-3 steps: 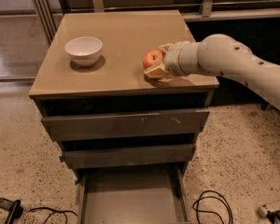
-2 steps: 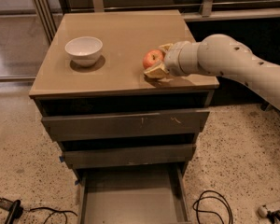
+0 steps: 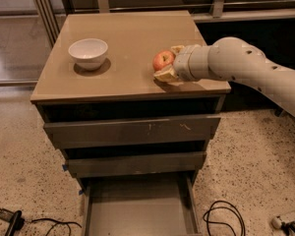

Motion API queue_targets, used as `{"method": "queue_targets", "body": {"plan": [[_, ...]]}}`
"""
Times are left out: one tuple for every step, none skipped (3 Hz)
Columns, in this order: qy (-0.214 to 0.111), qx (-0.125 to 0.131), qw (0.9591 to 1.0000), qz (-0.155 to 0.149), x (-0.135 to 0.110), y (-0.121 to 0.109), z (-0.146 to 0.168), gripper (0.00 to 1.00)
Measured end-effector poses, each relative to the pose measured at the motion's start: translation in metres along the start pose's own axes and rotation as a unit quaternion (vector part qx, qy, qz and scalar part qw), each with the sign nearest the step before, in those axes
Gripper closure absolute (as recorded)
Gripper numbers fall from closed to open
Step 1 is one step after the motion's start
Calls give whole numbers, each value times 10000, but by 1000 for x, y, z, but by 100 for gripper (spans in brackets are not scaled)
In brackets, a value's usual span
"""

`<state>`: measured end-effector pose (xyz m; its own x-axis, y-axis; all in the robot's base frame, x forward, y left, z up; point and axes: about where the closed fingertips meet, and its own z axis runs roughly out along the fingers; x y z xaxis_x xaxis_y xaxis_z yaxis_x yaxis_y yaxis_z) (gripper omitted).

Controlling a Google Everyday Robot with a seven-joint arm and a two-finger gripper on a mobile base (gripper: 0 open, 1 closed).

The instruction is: Pick apple from bottom drawer and place on counter

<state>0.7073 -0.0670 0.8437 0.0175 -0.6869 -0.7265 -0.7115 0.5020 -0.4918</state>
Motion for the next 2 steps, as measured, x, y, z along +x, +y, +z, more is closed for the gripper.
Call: {"method": "queue_targets", "body": {"plan": [[0, 0, 10000, 0, 0, 0, 0, 0], [0, -1, 10000, 0, 0, 0, 0, 0]]}}
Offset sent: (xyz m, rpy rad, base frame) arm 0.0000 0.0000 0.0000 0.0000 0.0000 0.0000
